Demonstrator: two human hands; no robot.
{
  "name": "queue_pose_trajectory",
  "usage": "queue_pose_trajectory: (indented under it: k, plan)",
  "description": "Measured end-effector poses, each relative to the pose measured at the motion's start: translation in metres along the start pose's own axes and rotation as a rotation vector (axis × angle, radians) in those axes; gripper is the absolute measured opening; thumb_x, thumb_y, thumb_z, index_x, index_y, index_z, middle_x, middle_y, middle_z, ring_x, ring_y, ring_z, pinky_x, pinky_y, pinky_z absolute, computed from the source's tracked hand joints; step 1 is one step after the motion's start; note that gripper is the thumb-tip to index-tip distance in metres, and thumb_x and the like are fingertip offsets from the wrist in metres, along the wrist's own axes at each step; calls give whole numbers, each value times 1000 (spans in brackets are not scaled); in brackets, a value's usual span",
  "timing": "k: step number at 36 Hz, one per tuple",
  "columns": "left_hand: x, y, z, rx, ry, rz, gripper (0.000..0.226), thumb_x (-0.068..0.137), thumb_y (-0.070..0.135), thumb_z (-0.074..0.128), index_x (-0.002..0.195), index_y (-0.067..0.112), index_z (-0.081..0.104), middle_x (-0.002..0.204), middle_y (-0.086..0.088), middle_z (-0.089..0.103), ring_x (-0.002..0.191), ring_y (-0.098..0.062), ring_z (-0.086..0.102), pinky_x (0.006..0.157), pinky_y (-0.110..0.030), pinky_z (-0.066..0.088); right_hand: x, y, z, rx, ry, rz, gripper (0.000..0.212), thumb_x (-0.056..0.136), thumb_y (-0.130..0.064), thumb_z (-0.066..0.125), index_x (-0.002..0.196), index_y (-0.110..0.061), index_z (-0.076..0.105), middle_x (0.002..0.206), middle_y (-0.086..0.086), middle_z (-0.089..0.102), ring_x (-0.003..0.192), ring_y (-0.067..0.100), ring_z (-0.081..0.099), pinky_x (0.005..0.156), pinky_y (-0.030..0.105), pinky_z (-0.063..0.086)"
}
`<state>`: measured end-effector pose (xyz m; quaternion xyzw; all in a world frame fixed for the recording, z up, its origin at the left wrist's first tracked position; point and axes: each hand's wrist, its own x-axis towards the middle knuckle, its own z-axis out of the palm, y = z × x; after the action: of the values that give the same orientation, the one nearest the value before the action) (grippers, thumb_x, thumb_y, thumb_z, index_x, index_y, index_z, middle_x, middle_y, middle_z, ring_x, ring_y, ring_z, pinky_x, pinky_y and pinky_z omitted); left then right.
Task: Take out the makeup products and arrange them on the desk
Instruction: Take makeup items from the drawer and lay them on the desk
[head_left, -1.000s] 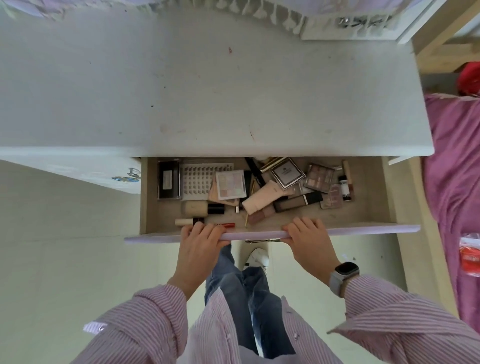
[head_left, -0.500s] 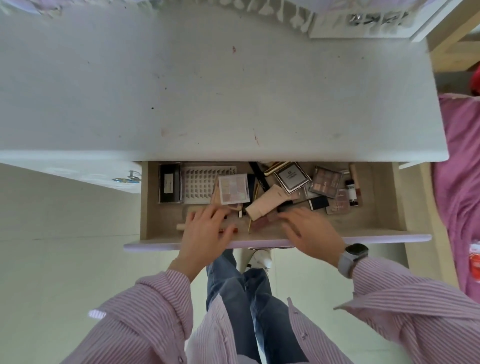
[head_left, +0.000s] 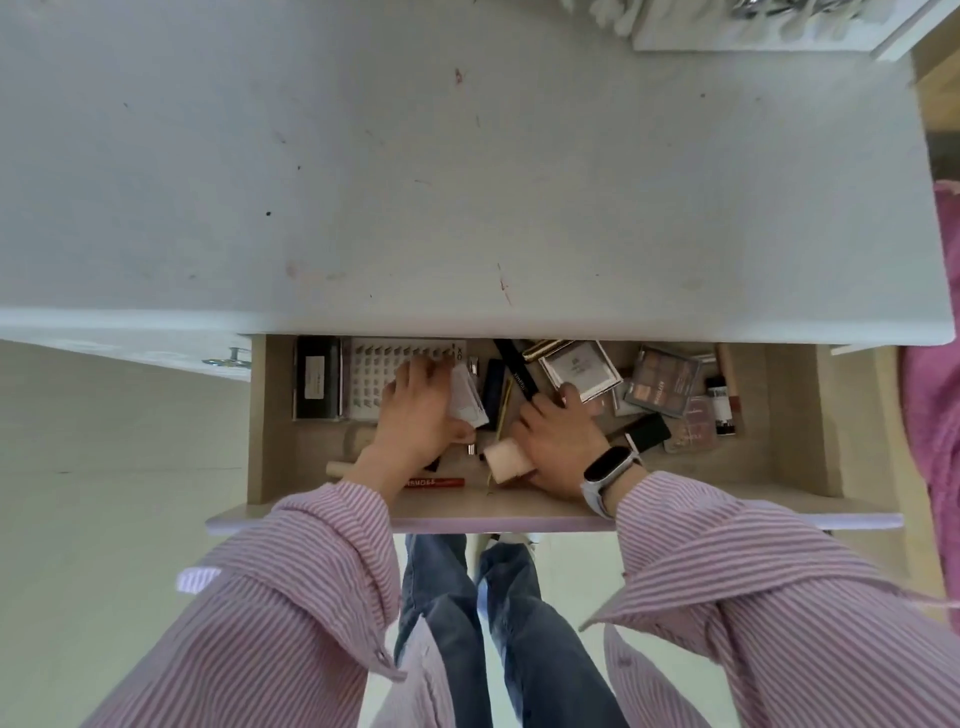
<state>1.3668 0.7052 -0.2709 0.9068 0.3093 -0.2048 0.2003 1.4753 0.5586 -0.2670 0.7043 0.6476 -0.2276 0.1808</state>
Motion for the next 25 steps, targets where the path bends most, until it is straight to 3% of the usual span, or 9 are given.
queue_pose_trajectory:
  k: [2,4,6,8,12,17,23,25]
  plan:
    - [-1,-2,0,12,-51,-7,85,67,44,77,137,18,35,135,-12,31,125,-31,29,100,-45,33,0,-1,8,-43,25,-44,30,57,-33,76,78,-14,66,80,5,66,78,24,60,76,42,45]
    - [-3,-3,0,22,-84,9,86,64,44,79,135,19,37,136,-9,29,125,-30,29,100,-45,31,0,-3,8,-7,-27,-69,22,69,-24,66,88,-13,65,91,5,66,88,25,59,82,41,41]
    - [-6,-3,0,47,-75,30,81,67,38,78,134,19,37,138,-7,31,126,-28,29,101,-43,30,1,0,7,31,-56,-64,32,82,-25,56,109,-9,57,113,10,57,107,28,50,93,42,32]
    - [-8,-5,0,87,-57,41,73,73,35,74,134,18,36,137,-6,36,125,-27,30,101,-40,29,0,3,5,12,-37,-40,42,78,-32,61,112,-8,55,113,10,56,108,27,50,93,40,33]
    - [-12,-9,1,133,-36,42,66,77,38,70,131,18,39,133,-6,43,122,-25,36,100,-39,29,-3,2,11,29,-13,6,48,38,-41,81,74,-13,66,72,3,66,67,21,61,67,31,47]
    - [-20,-12,-8,26,-84,104,50,83,24,65,127,14,45,130,-7,43,106,-24,53,87,-35,46,0,-3,10,-20,112,91,31,33,-19,81,58,-12,63,58,5,60,54,22,57,55,29,47]
    - [-39,-14,-21,-112,-37,100,43,90,23,57,130,17,43,126,-5,54,111,-21,49,91,-32,40,5,1,11,15,149,49,27,37,-14,75,60,-10,62,56,7,60,53,24,57,56,30,48]
    - [-45,-14,-27,-184,-3,82,42,90,24,57,129,18,44,124,-4,54,109,-19,50,89,-30,39,4,3,4,51,65,28,34,50,-19,76,79,-8,63,75,11,66,70,26,61,69,35,47]
